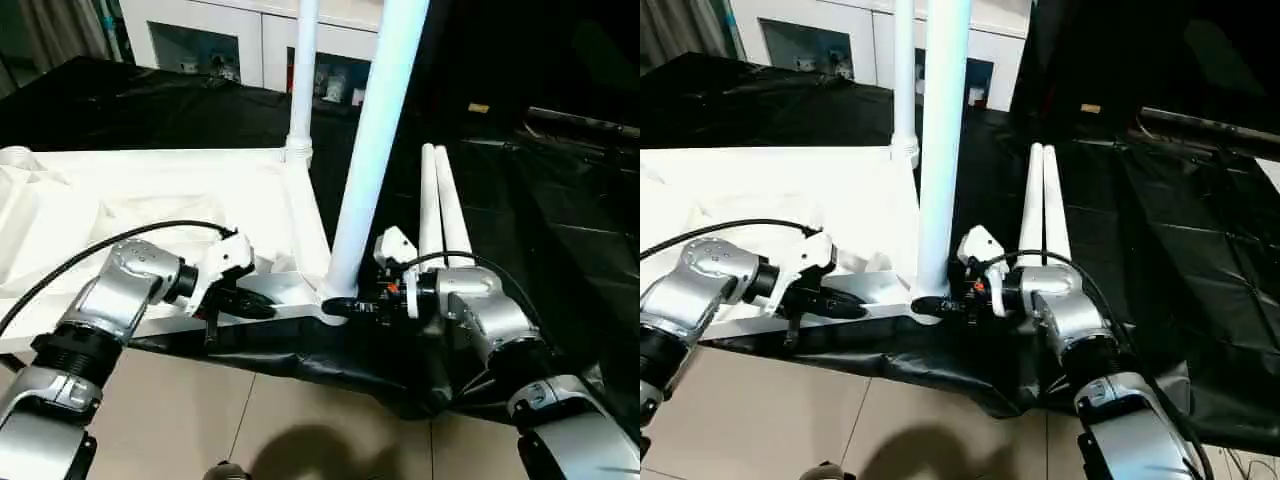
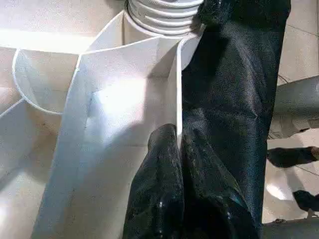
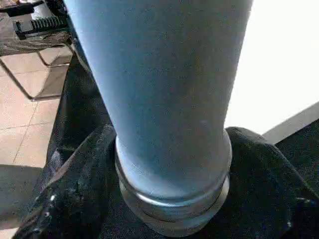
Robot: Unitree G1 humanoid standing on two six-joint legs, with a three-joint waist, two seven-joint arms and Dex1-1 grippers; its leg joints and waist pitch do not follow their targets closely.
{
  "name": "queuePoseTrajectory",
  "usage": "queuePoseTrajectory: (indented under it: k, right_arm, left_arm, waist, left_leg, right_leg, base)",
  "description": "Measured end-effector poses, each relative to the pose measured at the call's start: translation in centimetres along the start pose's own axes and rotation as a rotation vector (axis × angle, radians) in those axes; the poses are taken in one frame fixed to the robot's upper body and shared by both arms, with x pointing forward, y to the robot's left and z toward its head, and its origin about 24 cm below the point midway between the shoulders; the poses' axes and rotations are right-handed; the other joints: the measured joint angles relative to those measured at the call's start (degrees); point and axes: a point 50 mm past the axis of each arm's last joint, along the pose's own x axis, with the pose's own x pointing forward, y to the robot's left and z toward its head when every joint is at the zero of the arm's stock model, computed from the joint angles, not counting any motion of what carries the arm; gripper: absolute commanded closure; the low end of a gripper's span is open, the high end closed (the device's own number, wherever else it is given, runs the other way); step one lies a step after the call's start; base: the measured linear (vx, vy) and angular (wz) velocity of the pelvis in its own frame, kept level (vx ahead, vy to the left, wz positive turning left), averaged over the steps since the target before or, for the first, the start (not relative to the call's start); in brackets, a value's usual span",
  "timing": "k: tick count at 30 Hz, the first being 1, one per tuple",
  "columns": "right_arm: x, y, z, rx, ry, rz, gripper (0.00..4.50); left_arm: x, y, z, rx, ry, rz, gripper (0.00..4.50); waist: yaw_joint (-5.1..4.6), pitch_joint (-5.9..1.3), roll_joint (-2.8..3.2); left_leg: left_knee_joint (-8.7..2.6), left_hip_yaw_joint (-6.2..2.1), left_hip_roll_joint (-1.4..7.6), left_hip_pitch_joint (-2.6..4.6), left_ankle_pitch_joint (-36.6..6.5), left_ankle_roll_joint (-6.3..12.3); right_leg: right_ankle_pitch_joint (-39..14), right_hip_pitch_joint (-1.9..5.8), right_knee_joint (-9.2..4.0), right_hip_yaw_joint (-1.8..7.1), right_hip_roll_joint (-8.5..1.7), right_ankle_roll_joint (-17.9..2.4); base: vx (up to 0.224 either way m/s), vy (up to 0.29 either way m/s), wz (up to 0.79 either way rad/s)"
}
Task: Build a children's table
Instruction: Rotate leg to tighten
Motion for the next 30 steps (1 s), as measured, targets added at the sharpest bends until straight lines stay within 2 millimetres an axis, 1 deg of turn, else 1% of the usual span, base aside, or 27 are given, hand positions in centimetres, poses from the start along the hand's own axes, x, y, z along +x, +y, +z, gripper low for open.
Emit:
queuePoseTrajectory:
  k: [1,2,11,13,14,16,20,22,24,26,28,29,30]
  right_arm:
    - [0.0,0.0,0.0,0.001,0.0,0.001,1.61]
    - [0.0,0.0,0.0,0.002,0.0,0.001,1.68]
    - [0.1,0.0,0.0,0.012,-0.008,-0.005,1.76]
    - [0.5,-0.1,-0.2,0.034,-0.03,-0.044,1.76]
    - [0.9,-0.2,-0.3,0.057,-0.053,-0.096,1.77]
    - [1.1,-0.6,-0.5,0.085,-0.079,-0.168,1.77]
    - [1.4,-1.9,-0.6,0.175,-0.13,-0.405,1.77]
    - [1.7,-2.2,-0.6,0.208,-0.144,-0.494,1.77]
    - [2.3,-2.9,-0.2,0.27,-0.163,-0.662,1.77]
    - [2.7,-3.6,0.3,0.325,-0.163,-0.816,1.77]
    - [2.8,-3.9,0.4,0.352,-0.161,-0.897,1.77]
    - [2.8,-4.2,0.7,0.37,-0.167,-0.954,1.77]
    - [2.9,-4.2,0.7,0.379,-0.169,-0.973,1.77]
  left_arm:
    - [0.0,0.0,0.0,0.0,0.0,0.0,4.5]
    - [0.0,0.0,0.0,0.0,0.0,0.0,4.5]
    - [0.0,0.0,0.0,-0.002,0.001,0.0,4.5]
    - [-0.1,0.1,-0.1,-0.014,-0.003,0.02,4.5]
    - [0.0,0.4,-0.1,-0.026,-0.006,0.049,4.5]
    - [0.4,0.7,0.1,-0.035,-0.013,0.082,4.5]
    - [2.2,2.0,1.2,-0.057,-0.036,0.201,4.5]
    - [3.0,2.3,1.7,-0.066,-0.044,0.238,4.5]
    - [4.3,3.0,2.6,-0.091,-0.054,0.316,4.5]
    - [6.0,3.4,3.7,-0.11,-0.07,0.382,4.5]
    - [7.1,3.5,4.3,-0.107,-0.076,0.41,4.5]
    - [7.7,3.6,4.8,-0.096,-0.076,0.43,4.5]
    - [7.9,3.6,4.9,-0.089,-0.077,0.436,4.5]
  waist:
    - [0.0,0.0,0.0]
    - [0.0,0.0,0.0]
    - [-0.03,0.0,0.0]
    - [-0.3,-0.01,-0.02]
    - [-0.57,-0.01,-0.02]
    - [-0.77,-0.02,-0.02]
    - [-0.68,-0.02,-0.02]
    - [-0.63,-0.02,0.01]
    - [-0.6,-0.04,0.24]
    - [-0.41,-0.02,0.31]
    - [-0.35,-0.04,0.45]
    - [-0.28,-0.08,0.62]
    - [-0.28,-0.1,0.7]
  left_leg:
    - [0.0,0.0,0.0,0.0,0.0,0.0]
    - [0.0,0.0,0.0,0.0,0.0,0.0]
    - [-0.01,0.0,0.0,0.01,0.0,0.0]
    - [-0.01,0.0,0.01,0.05,0.0,-0.01]
    - [0.01,0.0,0.0,0.11,0.01,-0.02]
    - [0.01,-0.01,-0.01,0.19,0.01,-0.03]
    - [0.01,-0.01,-0.04,0.25,0.02,-0.04]
    - [0.0,-0.02,-0.05,0.27,0.03,-0.06]
    - [0.0,-0.01,-0.07,0.26,0.06,-0.1]
    - [0.0,0.0,-0.11,0.21,0.06,-0.1]
    - [0.0,0.04,-0.12,0.18,0.06,-0.09]
    - [-0.02,0.05,-0.14,0.06,0.06,-0.09]
    - [-0.02,0.06,-0.14,-0.01,0.06,-0.08]
  right_leg:
    - [0.0,0.0,0.0,0.0,0.0,0.0]
    - [0.0,0.0,0.0,0.0,0.0,0.0]
    - [0.0,0.0,0.01,-0.01,0.0,0.0]
    - [0.0,0.0,0.05,0.0,0.0,0.0]
    - [0.0,0.03,0.09,0.01,0.0,0.0]
    - [0.03,0.08,0.09,0.03,0.0,-0.01]
    - [0.07,0.13,0.08,0.07,0.0,0.0]
    - [0.09,0.15,0.09,0.07,0.0,0.0]
    - [0.1,0.17,0.1,0.11,-0.01,0.0]
    - [0.1,0.21,0.1,0.15,-0.05,0.01]
    - [0.09,0.23,0.07,0.2,-0.06,0.02]
    - [0.06,0.2,0.04,0.21,-0.09,0.08]
    - [0.04,0.17,0.03,0.22,-0.09,0.1]
  base:
    - [0.0,0.0,0.0]
    - [0.0,0.0,0.0]
    - [0.0,0.0,0.0]
    - [0.0,0.0,0.0]
    - [0.0,0.0,0.0]
    - [0.0,0.0,0.0]
    - [0.0,0.0,0.0]
    - [0.0,0.0,0.0]
    - [0.0,0.0,0.0]
    - [0.0,0.0,0.0]
    - [0.0,0.0,0.0]
    - [0.0,0.0,0.0]
    - [0.0,0.0,0.0]
